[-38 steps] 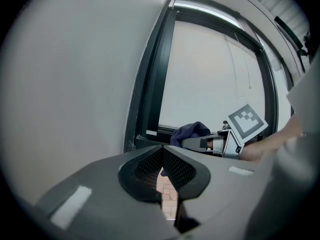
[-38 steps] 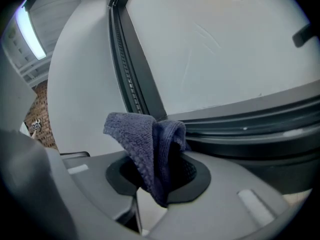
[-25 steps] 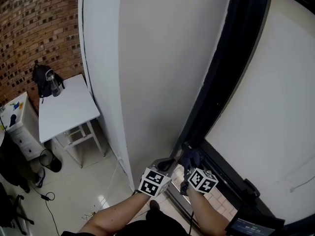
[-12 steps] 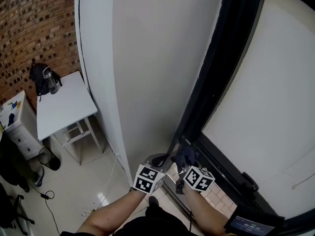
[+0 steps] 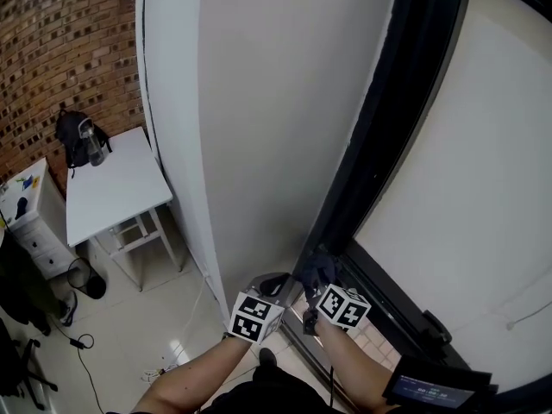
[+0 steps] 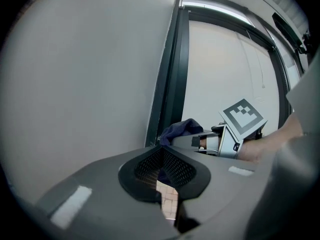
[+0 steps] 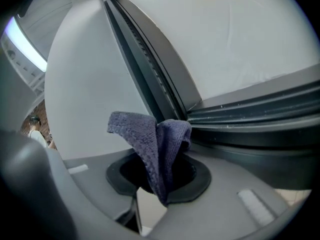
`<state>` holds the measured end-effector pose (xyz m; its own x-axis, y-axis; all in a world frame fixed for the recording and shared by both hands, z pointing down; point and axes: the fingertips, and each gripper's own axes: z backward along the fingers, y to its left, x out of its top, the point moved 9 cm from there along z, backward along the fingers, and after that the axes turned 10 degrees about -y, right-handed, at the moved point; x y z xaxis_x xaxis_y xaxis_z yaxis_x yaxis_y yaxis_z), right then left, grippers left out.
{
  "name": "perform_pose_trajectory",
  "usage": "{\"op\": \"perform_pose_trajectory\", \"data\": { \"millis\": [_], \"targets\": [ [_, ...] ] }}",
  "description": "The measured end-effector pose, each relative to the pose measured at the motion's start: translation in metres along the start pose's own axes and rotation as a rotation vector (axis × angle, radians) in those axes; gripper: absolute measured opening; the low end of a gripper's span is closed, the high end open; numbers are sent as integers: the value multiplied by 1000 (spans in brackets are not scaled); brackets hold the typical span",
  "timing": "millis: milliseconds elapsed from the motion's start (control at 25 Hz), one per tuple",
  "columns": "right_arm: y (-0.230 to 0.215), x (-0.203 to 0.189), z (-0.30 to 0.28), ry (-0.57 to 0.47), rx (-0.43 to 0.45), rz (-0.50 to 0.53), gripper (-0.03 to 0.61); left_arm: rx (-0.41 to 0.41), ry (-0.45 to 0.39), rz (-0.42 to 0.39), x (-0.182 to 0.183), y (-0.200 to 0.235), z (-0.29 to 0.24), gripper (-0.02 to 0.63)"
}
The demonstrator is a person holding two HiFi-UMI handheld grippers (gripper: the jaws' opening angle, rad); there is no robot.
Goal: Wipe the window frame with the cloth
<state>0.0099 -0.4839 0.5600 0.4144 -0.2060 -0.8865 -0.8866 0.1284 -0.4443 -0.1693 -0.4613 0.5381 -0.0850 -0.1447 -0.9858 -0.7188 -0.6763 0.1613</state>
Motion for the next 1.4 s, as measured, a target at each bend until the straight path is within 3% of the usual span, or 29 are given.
{"op": "perform_pose_trajectory", "data": {
  "millis": [440, 1400],
  "targets": [
    [-1, 18, -5, -22, 7, -45, 100, -8, -9, -4, 7, 1, -17, -8],
    [46, 130, 10, -185, 100, 31, 100, -39, -134, -39, 75, -19, -23, -8]
  ]
}}
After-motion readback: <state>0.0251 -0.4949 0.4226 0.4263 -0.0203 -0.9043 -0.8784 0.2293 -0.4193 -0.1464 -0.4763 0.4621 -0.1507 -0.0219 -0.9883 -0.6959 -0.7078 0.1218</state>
